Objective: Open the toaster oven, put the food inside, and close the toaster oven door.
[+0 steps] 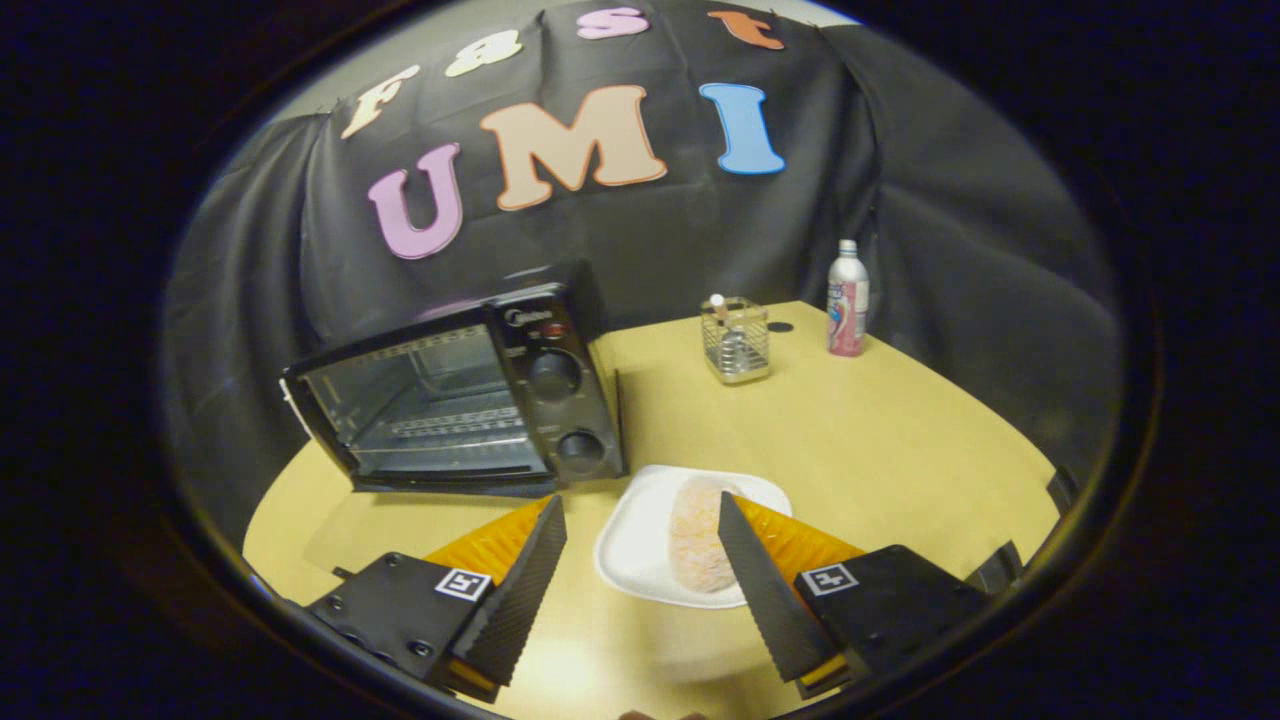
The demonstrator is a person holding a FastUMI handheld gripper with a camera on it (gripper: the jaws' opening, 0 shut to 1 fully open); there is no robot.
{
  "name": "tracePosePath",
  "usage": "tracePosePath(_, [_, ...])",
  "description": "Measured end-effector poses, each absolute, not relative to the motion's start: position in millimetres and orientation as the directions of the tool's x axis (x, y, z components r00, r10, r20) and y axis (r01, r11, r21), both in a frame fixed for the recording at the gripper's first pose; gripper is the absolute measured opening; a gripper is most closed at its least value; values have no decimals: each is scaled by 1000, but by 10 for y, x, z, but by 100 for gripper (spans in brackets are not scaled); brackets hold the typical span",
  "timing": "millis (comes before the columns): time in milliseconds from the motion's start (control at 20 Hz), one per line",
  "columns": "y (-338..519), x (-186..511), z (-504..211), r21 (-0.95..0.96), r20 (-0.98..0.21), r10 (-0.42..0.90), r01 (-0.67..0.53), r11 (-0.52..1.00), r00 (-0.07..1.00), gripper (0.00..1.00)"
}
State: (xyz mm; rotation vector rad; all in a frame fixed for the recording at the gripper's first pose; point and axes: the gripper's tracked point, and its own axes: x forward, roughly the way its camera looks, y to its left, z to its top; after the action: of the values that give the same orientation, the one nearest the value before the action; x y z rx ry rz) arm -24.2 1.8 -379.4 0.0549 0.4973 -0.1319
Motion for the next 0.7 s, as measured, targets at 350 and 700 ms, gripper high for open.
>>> tracePosePath(350, [-250,-145,-4185,14,-551,-156,196,981,820,96])
tracePosePath(700, [-249,-15,-4403,-4,-582,-160,195,981,797,93])
